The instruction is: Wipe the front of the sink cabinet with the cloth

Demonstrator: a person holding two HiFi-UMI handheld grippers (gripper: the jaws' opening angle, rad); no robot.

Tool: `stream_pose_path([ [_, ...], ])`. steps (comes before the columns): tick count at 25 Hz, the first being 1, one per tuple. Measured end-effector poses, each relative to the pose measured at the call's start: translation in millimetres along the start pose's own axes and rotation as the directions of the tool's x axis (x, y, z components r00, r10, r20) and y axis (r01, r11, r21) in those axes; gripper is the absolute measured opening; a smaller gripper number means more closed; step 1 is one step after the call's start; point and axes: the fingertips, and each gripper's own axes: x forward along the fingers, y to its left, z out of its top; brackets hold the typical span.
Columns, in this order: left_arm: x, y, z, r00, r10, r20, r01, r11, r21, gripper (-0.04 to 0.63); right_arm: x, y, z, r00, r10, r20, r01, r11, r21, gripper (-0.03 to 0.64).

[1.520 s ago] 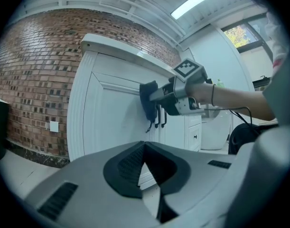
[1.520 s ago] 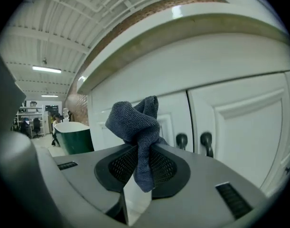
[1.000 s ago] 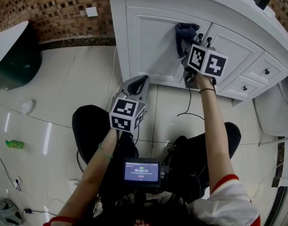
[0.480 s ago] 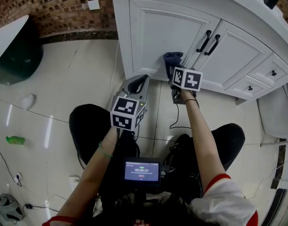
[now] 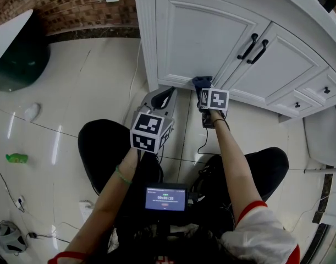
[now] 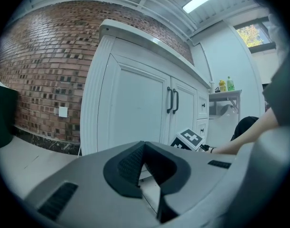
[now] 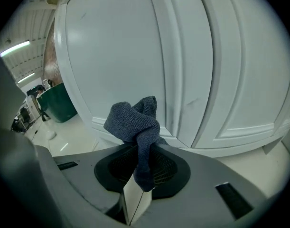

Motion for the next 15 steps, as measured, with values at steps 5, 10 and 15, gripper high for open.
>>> stream_pose_path([
  [5, 3.3, 5.0, -7.1, 1.0, 0.009, -0.007, -0.009, 1.0, -0.011, 0.02, -30.3, 21.3, 35.5, 0.992, 0.078, 0.1, -0.077, 0.997, -0.019, 0.077],
  [10, 1.6, 1.8, -6.1, 1.0, 0.007, 0.0, -0.007, 1.0, 0.003, 0.02, -119.4, 65.8, 131.0, 0.92, 0.216, 0.328, -0.184, 0.975, -0.126, 0.074],
  [15, -7.5, 2.0, -2.0, 1.0, 0.007, 0.007, -0.007, 1.0, 0.0, 0.02, -217.7, 96.0, 216.9, 0.82, 0.272, 0.503, -0.188, 0.959, -0.213, 0.074],
])
